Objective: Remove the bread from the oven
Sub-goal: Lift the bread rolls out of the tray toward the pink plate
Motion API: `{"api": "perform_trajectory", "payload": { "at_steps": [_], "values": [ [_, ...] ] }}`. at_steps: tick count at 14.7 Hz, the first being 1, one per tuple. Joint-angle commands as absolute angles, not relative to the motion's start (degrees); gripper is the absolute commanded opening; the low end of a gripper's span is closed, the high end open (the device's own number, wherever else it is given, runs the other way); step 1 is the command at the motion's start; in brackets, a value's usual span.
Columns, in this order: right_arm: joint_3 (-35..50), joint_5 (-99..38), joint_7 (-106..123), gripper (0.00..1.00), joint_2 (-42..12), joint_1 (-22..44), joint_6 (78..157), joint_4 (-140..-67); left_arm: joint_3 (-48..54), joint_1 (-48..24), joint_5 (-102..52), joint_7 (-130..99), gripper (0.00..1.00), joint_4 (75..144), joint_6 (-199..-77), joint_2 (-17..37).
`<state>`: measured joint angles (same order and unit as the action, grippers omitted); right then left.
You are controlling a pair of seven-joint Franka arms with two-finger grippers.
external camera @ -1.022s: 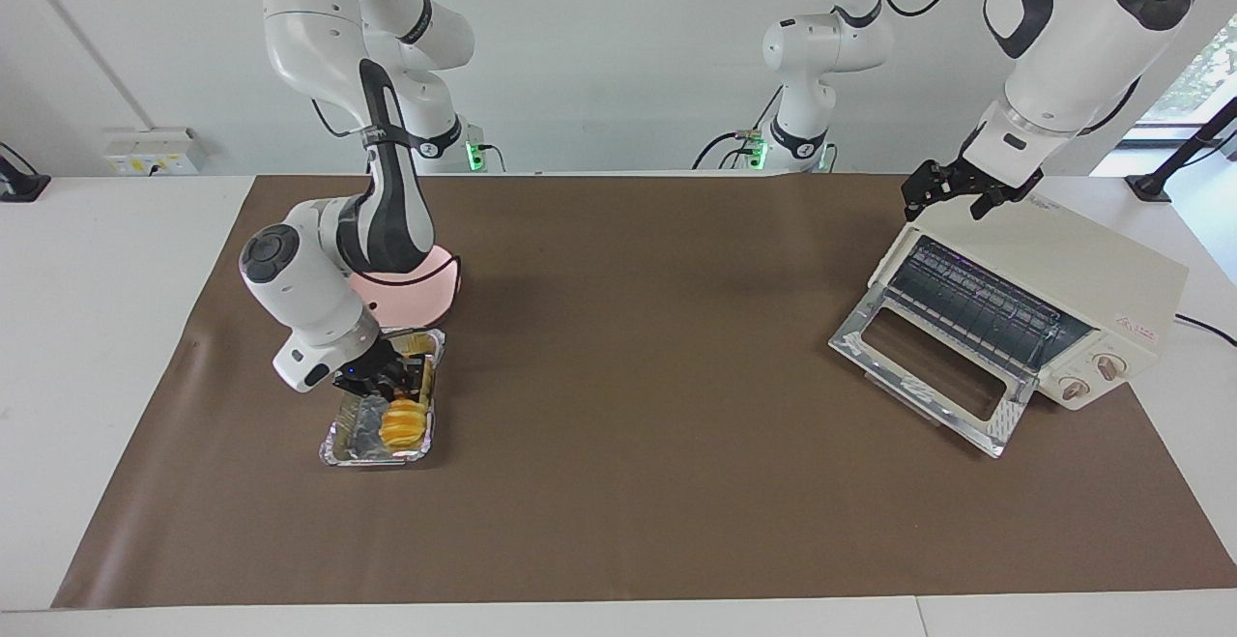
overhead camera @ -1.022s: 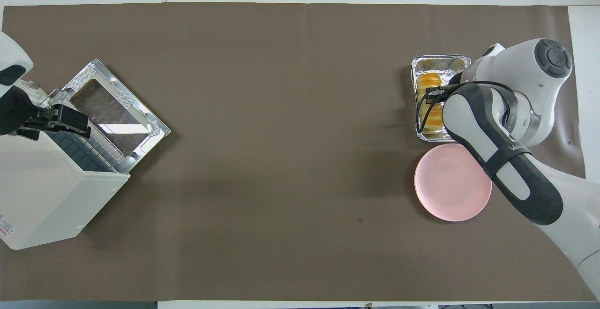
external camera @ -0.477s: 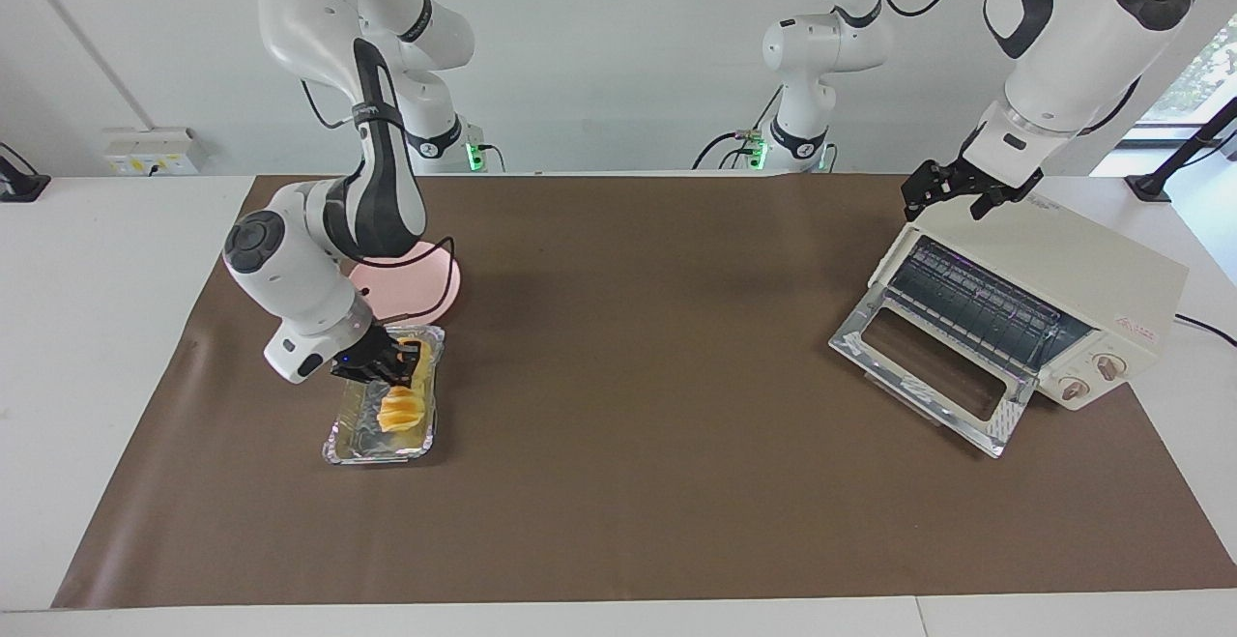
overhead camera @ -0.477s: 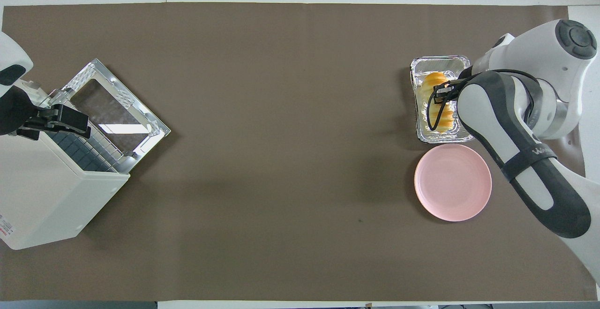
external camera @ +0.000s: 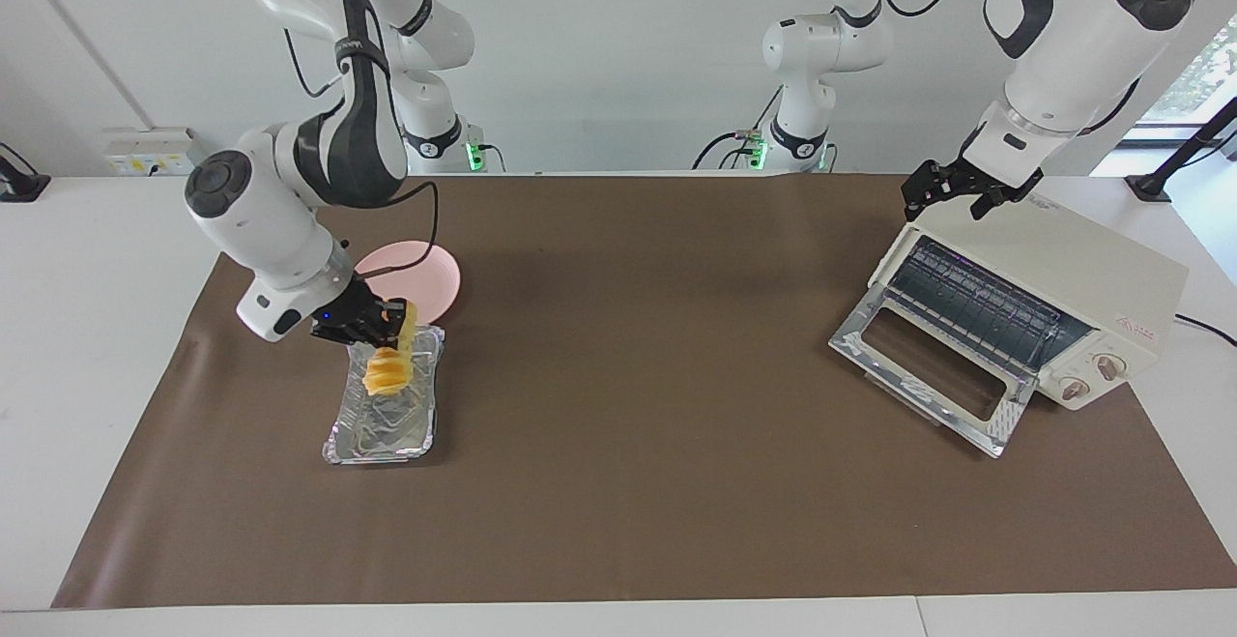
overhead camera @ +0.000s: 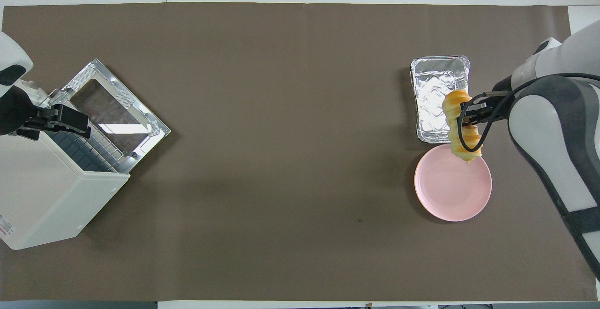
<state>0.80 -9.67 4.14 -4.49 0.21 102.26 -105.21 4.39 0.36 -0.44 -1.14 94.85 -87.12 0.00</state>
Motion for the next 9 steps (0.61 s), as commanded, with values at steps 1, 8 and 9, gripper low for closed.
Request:
{"api": "perform_trajectory", "payload": {
  "at_steps": [1,8,9],
  "values": [
    [1.2,-8.4,2.1,0.21,4.2,0.2,103.2,-116.0,4.5,0.9,-1.2,-0.8,1.00,94.8,-86.3,-0.7],
    [1.2,-8.4,2.7,0.21,12.2,-0.4,114.2,-135.2,4.6,0.9,-1.2,-0.8,1.00,94.8,-86.3,-0.8],
    [1.2,-8.4,2.8,0.21,12.1,-0.4,115.0,-136.0,4.5,0.9,-1.2,-0.8,1.00,94.8,-86.3,-0.8]
  ]
}}
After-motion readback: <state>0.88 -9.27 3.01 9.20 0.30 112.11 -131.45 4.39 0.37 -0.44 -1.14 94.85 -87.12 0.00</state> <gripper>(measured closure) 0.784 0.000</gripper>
